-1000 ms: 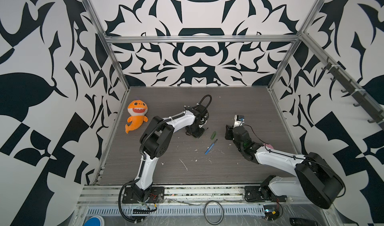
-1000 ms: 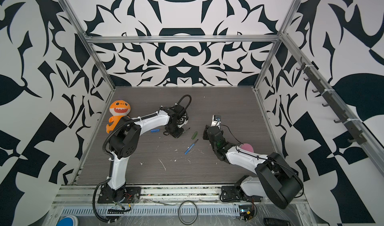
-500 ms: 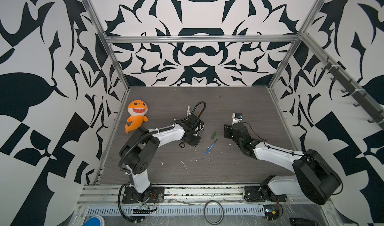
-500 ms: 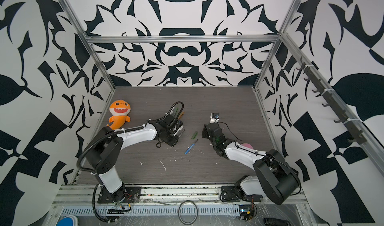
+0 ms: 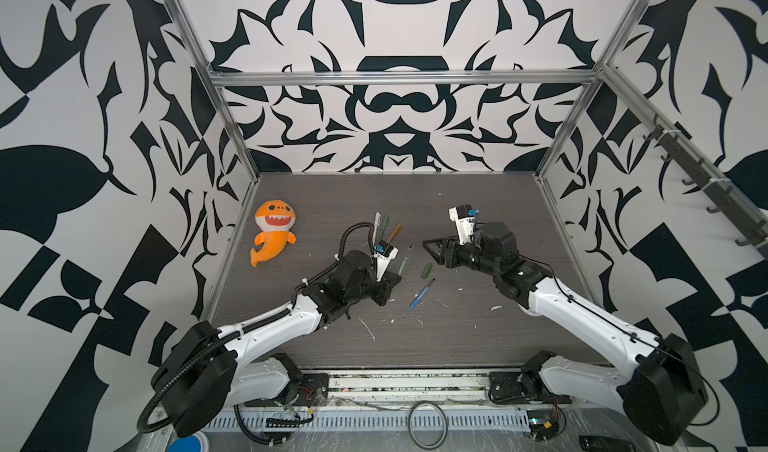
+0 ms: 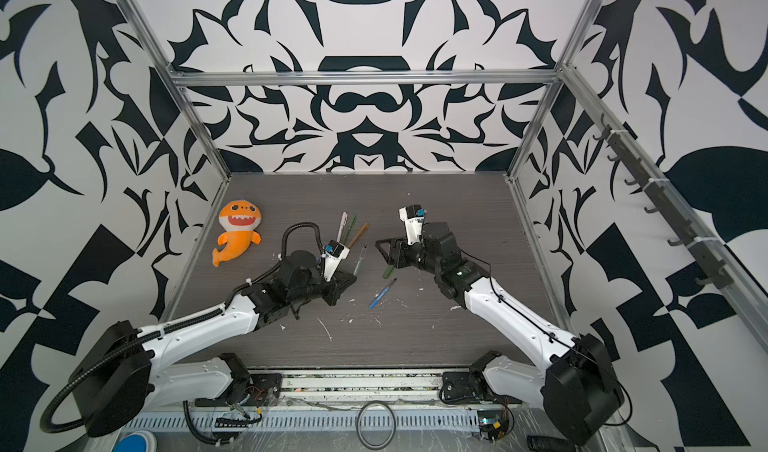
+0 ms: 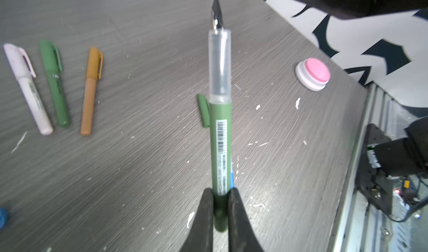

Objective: Insert the pens into the pen caps
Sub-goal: 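Raise the green pen upright with the left gripper while the right gripper approaches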

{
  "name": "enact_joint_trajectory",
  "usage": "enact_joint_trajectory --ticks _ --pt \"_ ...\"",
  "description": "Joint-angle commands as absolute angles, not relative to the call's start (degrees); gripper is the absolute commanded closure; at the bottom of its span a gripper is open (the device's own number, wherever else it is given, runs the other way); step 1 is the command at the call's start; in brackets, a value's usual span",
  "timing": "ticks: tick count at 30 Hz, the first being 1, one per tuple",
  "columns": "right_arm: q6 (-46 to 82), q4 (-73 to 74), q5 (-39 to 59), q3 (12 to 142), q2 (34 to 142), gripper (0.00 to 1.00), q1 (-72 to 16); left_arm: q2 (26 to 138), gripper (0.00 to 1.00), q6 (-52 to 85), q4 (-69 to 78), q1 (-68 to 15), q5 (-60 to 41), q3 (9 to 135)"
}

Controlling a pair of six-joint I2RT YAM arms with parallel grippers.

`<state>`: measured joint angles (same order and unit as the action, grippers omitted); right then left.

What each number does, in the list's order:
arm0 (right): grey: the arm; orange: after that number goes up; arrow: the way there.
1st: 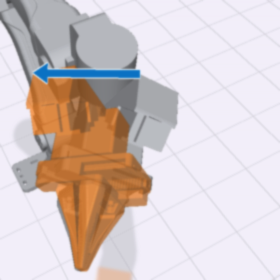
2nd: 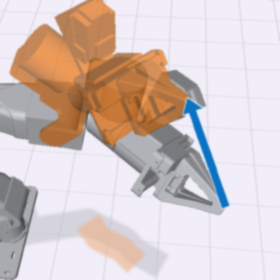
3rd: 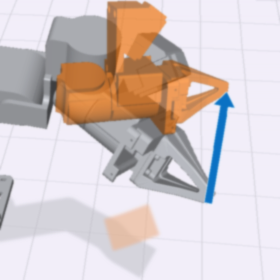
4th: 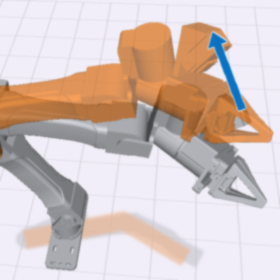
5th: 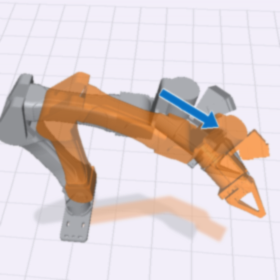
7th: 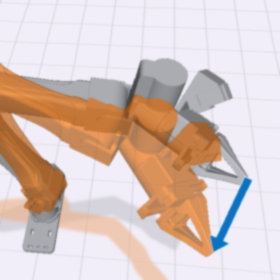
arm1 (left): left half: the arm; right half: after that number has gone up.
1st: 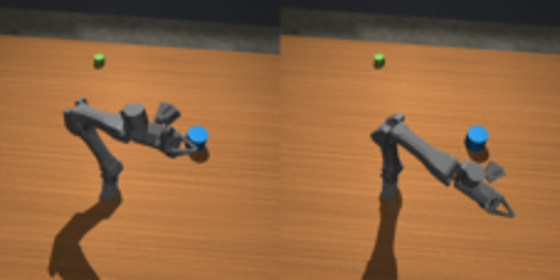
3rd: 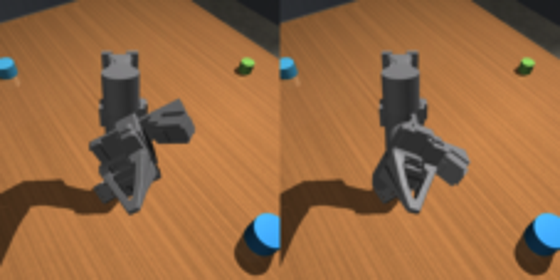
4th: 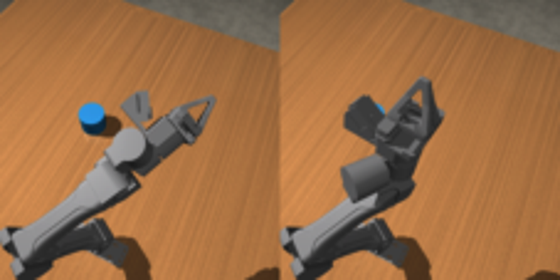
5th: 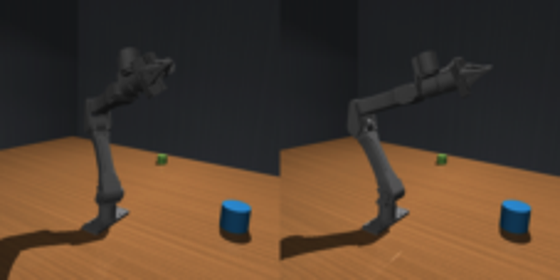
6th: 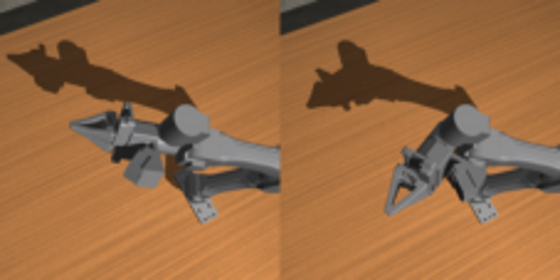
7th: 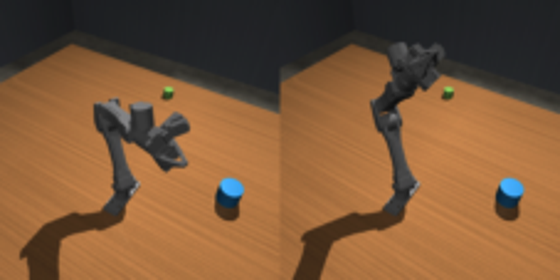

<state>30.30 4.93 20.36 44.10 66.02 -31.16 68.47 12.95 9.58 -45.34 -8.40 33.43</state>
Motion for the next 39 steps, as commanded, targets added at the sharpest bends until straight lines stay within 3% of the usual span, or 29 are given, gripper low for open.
enact_joint_trajectory --ticks 1,13,21,26,28,30,31,39 --pt "31.3 4.7 27.6 47.0 66.1 0.43 -32.6 66.4 0.93 14.8 13.6 -45.5 -10.3 33.2" --pt "29.9 2.3 24.4 51.6 70.6 0.48 -37.3 64.0 0.93 15.7 11.9 -45.5 -13.2 34.2" --pt "31.0 3.9 24.4 53.1 74.0 0.64 -38.3 64.0 0.93 15.2 11.0 -45.5 -14.5 34.8" --pt "30.9 3.8 24.7 53.7 74.4 0.85 -38.6 64.4 0.93 15.0 9.5 -45.4 -15.1 35.8" --pt "31.0 3.9 24.4 53.7 74.2 0.94 -38.7 64.9 0.88 15.0 9.6 -45.5 -15.9 35.8" --pt "31.0 3.9 24.7 53.7 74.2 0.99 -38.8 65.6 0.68 15.6 9.7 -45.4 -16.7 36.0" --pt "31.2 4.1 24.7 53.7 74.1 1.0 -38.8 65.9 0.64 16.0 10.0 -45.4 -16.9 36.0" --pt "32.2 5.1 25.6 52.8 73.8 1.0 -39.1 66.5 0.66 20.7 19.0 -45.4 -15.8 33.9"
